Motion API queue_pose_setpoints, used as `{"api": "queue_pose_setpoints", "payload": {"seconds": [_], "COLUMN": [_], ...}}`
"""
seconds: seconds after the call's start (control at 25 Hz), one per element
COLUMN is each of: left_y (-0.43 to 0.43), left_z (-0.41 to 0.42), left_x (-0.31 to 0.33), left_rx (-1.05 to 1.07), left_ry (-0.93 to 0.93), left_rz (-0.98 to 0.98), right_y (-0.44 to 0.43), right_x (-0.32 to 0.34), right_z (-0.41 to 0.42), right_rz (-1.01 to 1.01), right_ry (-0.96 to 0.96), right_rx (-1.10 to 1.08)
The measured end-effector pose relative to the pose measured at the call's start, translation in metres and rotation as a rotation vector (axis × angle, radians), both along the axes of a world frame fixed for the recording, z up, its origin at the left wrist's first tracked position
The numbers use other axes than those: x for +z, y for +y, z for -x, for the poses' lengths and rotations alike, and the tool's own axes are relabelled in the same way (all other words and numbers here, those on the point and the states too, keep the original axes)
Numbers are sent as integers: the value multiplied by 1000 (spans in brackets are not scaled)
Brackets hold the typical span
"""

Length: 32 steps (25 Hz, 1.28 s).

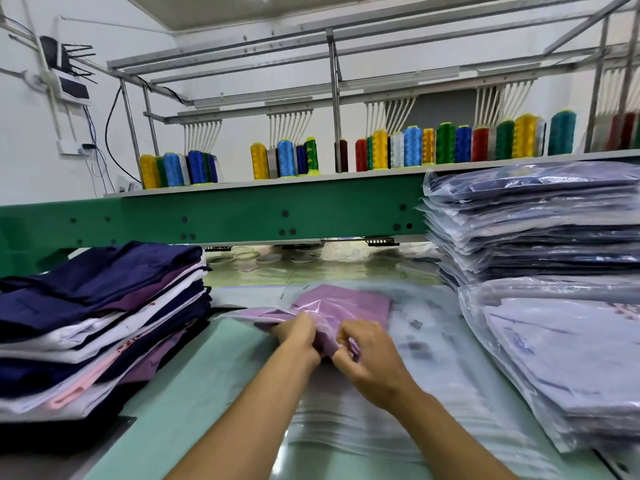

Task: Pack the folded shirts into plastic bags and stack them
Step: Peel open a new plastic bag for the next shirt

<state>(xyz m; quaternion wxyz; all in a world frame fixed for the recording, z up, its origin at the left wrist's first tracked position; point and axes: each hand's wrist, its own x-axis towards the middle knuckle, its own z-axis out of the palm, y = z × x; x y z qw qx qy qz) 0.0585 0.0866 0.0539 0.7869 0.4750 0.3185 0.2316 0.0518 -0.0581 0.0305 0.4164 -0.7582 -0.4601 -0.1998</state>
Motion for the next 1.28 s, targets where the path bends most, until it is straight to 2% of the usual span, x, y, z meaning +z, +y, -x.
{"api": "queue_pose_setpoints", "payload": {"seconds": [0.08, 0.16, 0.28, 0.36, 0.44, 0.52, 0.64, 0.84, 0.92, 1.0, 1.08, 1.28], "left_y": [5, 14, 29, 38, 41, 41, 35, 15, 11, 5, -5, -40], "left_z": [0, 1, 4, 7, 8, 7, 5, 11, 13, 13, 9, -5], "left_x": [-2, -1, 7, 22, 42, 66, 103, 157, 169, 172, 167, 137], "left_rx": [114, 180, 142, 64, -7, -53, -126, -236, -264, -269, -260, -290], "left_ry": [6, 21, -24, -65, -61, -69, -166, -354, -411, -440, -420, -377], "left_rz": [-58, -190, -328, -398, -459, -510, -518, -509, -511, -499, -490, -361], "right_y": [3, 7, 6, 1, -4, -10, -17, -22, -26, -33, -44, -113], "right_x": [-3, -3, 3, 7, 12, 16, 20, 29, 37, 45, 58, 95], "right_z": [2, 1, -11, -21, -37, -58, -82, -101, -107, -107, -108, -105], "right_rz": [30, -45, -329, -392, -249, -52, 2, -205, -262, -360, -489, -397], "right_ry": [23, 54, 175, 294, 404, 552, 811, 1245, 1359, 1321, 1153, 757], "right_rx": [52, 35, -130, -288, -474, -532, -366, -184, -89, -38, -139, -431]}}
